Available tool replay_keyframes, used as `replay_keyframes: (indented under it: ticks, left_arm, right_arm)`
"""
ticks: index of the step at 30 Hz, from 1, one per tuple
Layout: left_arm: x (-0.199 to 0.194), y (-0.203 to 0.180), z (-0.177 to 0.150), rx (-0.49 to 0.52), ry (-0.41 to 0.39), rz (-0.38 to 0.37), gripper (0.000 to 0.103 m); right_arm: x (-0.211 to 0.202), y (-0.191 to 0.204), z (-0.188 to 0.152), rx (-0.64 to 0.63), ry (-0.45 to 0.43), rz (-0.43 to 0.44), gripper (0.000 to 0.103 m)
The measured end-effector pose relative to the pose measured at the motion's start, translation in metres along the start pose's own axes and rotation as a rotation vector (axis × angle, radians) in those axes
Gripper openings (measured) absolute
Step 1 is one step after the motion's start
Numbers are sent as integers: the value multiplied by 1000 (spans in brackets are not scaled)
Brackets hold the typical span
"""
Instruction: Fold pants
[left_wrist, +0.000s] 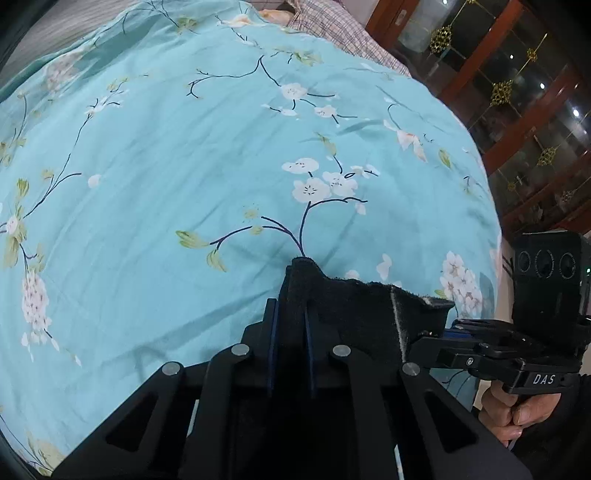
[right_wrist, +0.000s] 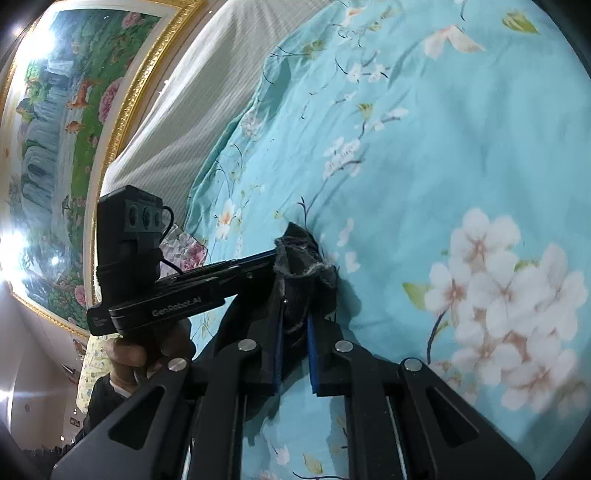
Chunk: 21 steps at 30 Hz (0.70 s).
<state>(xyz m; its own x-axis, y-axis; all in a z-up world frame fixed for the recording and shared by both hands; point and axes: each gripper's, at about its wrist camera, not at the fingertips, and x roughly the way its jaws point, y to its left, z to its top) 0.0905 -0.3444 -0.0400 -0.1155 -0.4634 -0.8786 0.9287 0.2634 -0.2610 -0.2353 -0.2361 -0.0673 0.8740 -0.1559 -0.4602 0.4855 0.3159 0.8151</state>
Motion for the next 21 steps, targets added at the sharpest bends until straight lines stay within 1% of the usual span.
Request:
replay_keyframes:
  ticks: [2, 4, 6, 8, 9, 11, 17, 21]
  left_arm:
    - [-6, 2, -5, -16, -16, -13, 10]
    - [-15, 2, -11, -31, -44, -29, 10]
    - [-26, 0, -16, -36, -67, -36, 10]
    - [-43, -2, -23, -41, -106, -45, 10]
    - [-50, -2, -26, -46, -124, -49, 10]
    - [-67, -3, -33, -57, -166, -59, 10]
    - [-124, 5, -68, -109, -292, -47, 10]
    - [-157, 14, -100, -162, -371, -21, 10]
  right_arm:
    - [0, 2, -4, -7, 9, 15, 12]
    - [-1, 3, -5, 3, 12, 59, 12]
    - [-2, 7, -4, 14, 22, 126, 12]
    - [-4, 13, -3, 17, 38, 183, 12]
    - [-4, 20, -3, 7, 51, 222, 12]
    - [-6, 32, -3, -18, 63, 262, 12]
    - [5, 71, -11, -64, 131, 380, 12]
    - [22, 95, -19, -83, 203, 446, 12]
